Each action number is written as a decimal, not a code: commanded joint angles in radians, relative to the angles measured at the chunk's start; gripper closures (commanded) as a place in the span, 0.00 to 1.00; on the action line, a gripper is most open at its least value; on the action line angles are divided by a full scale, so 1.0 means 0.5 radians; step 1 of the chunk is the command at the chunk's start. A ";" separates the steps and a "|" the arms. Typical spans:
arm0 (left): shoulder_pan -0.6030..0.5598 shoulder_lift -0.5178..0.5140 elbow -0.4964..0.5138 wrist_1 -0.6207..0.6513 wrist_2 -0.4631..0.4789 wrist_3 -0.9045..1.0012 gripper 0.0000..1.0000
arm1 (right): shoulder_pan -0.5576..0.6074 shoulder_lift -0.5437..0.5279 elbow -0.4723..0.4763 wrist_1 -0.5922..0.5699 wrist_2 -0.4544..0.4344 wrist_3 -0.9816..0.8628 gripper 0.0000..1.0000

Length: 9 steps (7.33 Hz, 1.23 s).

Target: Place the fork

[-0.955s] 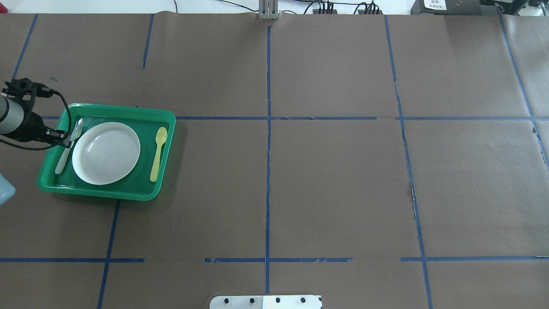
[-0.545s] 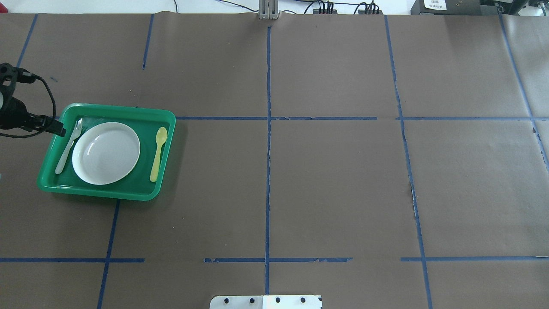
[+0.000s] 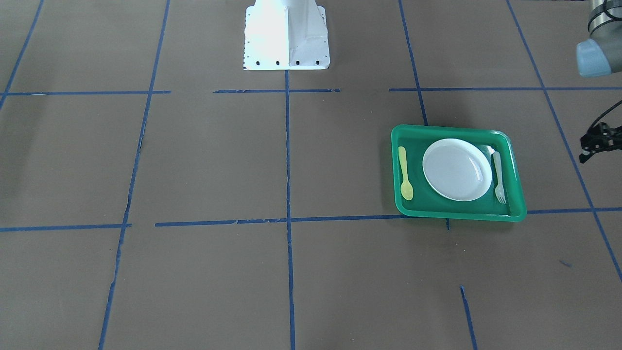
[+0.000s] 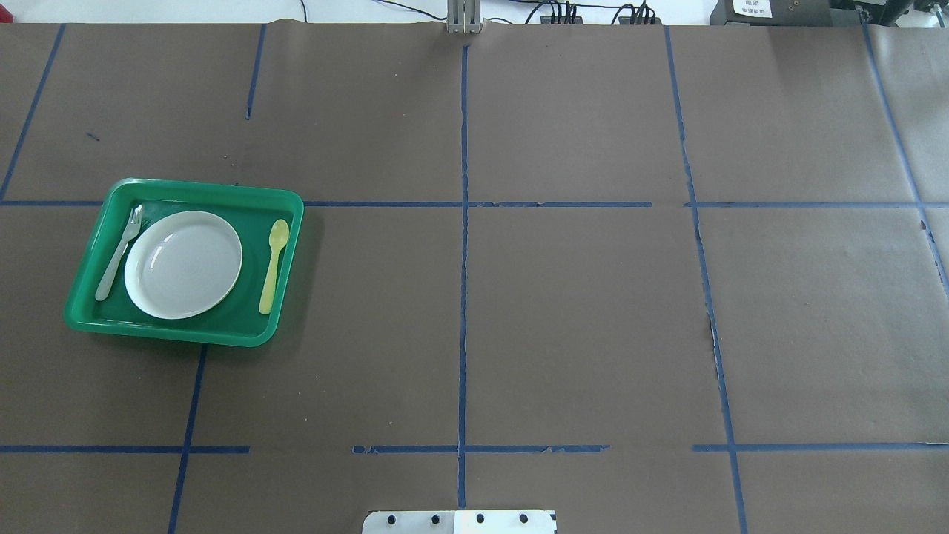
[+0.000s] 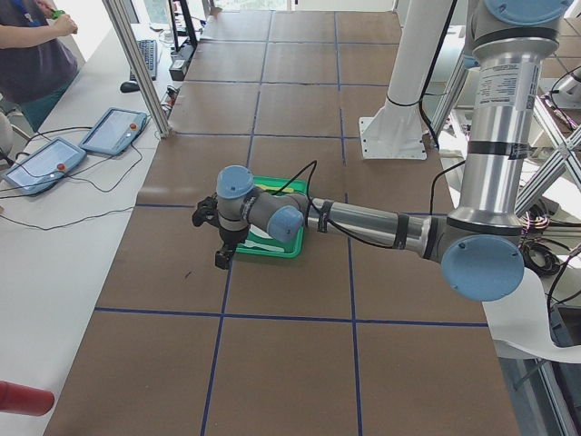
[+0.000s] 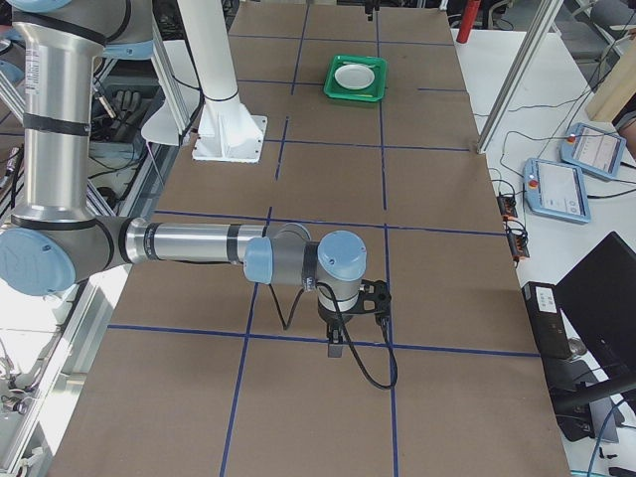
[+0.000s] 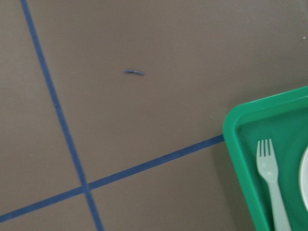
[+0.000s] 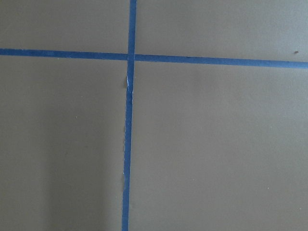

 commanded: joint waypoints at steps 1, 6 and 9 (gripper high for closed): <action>-0.359 0.006 0.016 0.434 -0.017 0.322 0.00 | 0.000 0.000 0.000 0.000 0.000 -0.001 0.00; -0.430 0.221 -0.008 0.601 -0.277 0.196 0.00 | 0.000 0.000 0.000 0.000 0.000 0.002 0.00; -0.449 0.218 -0.008 0.605 -0.274 0.196 0.00 | 0.000 0.000 -0.003 0.000 0.000 -0.001 0.00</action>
